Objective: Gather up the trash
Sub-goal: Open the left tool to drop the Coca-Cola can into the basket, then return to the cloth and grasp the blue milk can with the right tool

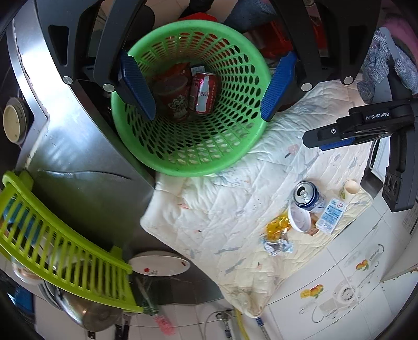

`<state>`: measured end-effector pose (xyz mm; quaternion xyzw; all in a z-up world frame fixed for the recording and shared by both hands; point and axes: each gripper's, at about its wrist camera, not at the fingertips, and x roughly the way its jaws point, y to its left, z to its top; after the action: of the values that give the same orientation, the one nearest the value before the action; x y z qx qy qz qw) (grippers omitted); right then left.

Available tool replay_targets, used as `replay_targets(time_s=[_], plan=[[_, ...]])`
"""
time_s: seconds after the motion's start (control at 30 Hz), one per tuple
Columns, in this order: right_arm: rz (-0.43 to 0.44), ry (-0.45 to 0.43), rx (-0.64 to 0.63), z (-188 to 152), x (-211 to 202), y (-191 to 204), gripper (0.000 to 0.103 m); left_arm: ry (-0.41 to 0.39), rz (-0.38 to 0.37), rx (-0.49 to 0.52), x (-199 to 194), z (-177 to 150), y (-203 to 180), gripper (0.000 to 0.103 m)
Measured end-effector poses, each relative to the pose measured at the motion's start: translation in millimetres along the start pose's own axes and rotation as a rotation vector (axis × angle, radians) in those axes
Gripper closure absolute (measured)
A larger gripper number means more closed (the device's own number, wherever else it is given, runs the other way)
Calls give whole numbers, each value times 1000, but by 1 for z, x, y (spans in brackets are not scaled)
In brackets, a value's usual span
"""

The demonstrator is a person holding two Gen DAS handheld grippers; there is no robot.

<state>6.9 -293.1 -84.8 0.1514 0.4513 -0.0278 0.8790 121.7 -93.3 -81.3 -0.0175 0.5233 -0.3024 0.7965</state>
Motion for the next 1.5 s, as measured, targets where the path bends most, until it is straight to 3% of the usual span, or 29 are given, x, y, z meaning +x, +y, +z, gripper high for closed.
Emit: replay_targets(time_s=[0.47,0.87,1.2,1.5], plan=[[95,37,-185,46,40,73,23,-108,111,-158,-47,10,85,27],[158,77,-351,85,87,150,23,-165,206,-234,-73,14,151,27],[175,84,-465,121,126,208,20,-219,294,-252,-92,27,198,27],[153,117,-578,137,171,254,20,-249,379,-174,-102,43,235,27]])
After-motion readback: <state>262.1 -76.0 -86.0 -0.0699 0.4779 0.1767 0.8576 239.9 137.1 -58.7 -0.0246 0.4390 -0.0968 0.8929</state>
